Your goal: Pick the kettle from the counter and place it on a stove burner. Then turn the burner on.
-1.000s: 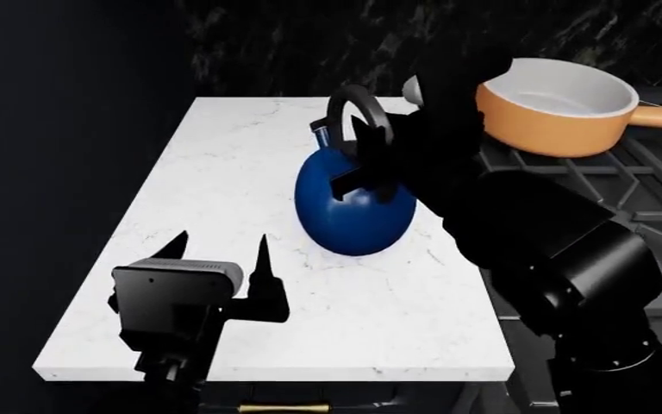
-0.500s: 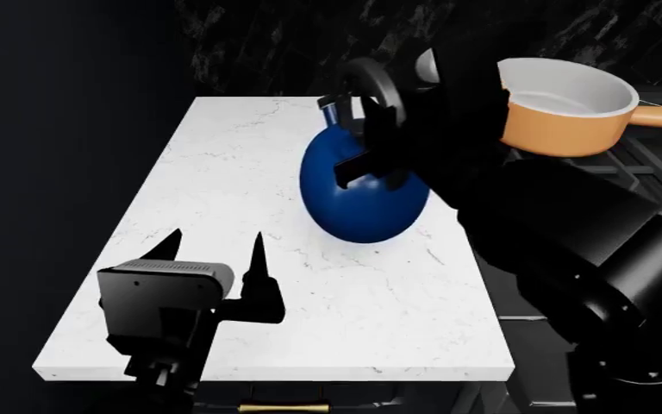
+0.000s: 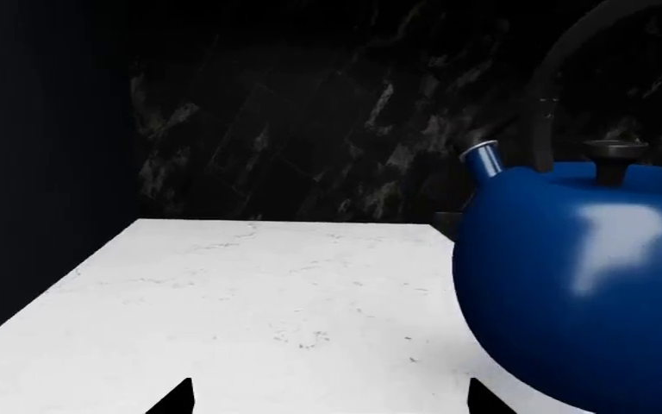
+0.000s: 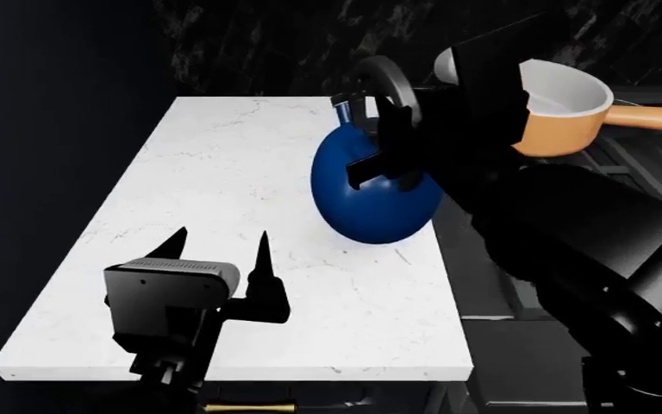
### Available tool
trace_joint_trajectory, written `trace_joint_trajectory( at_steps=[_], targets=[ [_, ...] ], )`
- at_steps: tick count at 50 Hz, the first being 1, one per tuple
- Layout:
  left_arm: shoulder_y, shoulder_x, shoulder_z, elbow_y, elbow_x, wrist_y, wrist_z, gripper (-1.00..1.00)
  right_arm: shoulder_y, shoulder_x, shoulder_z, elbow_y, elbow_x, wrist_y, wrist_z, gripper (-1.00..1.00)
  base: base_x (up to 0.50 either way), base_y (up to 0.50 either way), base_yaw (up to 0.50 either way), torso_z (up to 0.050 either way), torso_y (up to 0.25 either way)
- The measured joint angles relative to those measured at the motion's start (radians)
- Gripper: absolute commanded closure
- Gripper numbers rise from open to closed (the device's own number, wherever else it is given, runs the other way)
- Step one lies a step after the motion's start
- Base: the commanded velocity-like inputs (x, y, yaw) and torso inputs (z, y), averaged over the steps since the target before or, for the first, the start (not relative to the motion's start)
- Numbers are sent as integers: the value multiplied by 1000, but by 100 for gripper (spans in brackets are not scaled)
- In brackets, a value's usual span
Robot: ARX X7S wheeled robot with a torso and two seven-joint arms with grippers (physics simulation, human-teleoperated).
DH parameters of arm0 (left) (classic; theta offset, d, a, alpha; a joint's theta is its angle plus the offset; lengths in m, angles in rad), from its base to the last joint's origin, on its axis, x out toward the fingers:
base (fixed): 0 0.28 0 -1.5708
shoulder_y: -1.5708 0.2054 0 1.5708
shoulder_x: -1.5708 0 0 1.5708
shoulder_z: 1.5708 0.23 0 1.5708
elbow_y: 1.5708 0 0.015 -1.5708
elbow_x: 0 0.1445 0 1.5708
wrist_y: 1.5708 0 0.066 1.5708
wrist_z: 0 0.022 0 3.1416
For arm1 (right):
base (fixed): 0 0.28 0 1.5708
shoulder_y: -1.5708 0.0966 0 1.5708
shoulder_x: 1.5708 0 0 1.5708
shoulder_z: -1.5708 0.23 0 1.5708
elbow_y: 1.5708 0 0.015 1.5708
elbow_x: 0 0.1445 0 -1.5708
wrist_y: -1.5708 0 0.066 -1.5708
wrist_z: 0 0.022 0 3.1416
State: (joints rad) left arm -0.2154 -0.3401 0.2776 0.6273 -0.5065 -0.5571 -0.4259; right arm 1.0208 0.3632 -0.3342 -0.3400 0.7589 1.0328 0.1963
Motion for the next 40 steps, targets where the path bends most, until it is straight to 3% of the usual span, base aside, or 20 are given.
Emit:
trace_joint_trajectory(
  at_steps=[40],
  targets=[
    [-7, -5, 15, -16, -6, 14, -7, -100, -12, 27, 12, -7, 2, 1, 35, 100, 0, -185, 0, 0, 1]
  ],
)
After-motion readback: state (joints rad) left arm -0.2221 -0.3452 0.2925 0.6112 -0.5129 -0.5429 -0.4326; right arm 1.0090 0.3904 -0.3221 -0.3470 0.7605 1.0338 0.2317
